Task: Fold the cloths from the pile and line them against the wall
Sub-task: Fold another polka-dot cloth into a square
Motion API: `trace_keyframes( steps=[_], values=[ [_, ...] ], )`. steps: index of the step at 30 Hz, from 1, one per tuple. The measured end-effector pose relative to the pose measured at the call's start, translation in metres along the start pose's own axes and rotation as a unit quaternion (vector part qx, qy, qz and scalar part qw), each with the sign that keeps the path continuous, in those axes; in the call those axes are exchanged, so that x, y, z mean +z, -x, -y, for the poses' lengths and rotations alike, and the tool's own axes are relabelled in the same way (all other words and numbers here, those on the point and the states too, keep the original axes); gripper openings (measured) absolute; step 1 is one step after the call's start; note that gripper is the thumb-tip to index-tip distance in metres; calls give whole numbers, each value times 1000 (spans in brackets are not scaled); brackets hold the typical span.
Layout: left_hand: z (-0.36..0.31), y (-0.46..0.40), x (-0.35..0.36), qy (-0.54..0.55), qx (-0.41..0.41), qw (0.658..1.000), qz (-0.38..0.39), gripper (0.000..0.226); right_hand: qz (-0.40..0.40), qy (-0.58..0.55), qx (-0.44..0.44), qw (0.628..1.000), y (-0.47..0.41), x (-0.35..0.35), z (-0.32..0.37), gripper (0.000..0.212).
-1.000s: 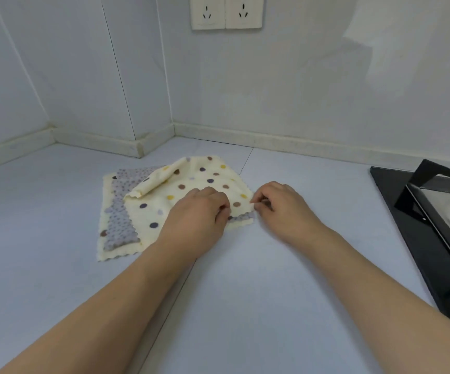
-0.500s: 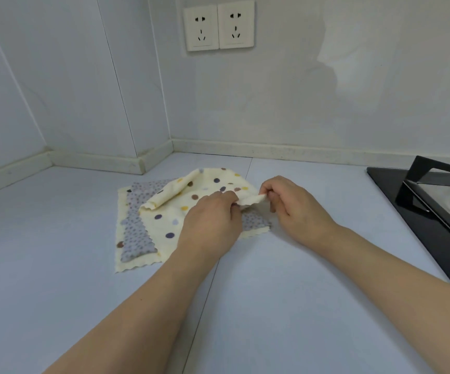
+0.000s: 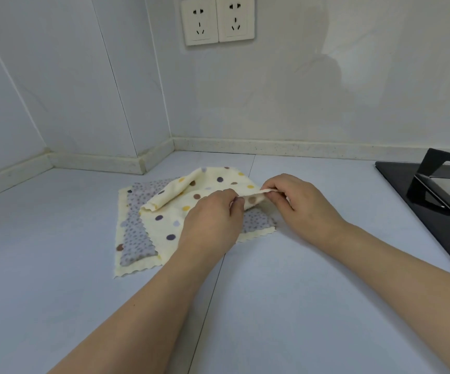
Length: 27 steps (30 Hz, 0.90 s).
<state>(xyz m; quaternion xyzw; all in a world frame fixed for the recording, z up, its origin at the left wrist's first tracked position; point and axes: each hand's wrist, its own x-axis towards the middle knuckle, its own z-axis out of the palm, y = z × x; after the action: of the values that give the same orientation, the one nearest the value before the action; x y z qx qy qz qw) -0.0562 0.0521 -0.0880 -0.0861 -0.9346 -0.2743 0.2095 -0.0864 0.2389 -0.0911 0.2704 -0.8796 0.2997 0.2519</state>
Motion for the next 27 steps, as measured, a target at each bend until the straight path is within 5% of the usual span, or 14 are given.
trace_keyframes(
  steps=[5,10,22,27],
  values=[
    [-8,3,-18,-74,52,996,-24,18,-44,21,-5,999,4,-6,11,15],
    [-25,11,-60,-74,40,995,-48,15,-182,-49,62,980,6,-38,44,16],
    [-118,34,-198,75,-12,994,-77,31,-263,-156,28,952,16,-190,152,13],
    [-137,33,-232,151,-41,985,-75,25,-246,-299,65,920,34,-235,167,16]
  ],
)
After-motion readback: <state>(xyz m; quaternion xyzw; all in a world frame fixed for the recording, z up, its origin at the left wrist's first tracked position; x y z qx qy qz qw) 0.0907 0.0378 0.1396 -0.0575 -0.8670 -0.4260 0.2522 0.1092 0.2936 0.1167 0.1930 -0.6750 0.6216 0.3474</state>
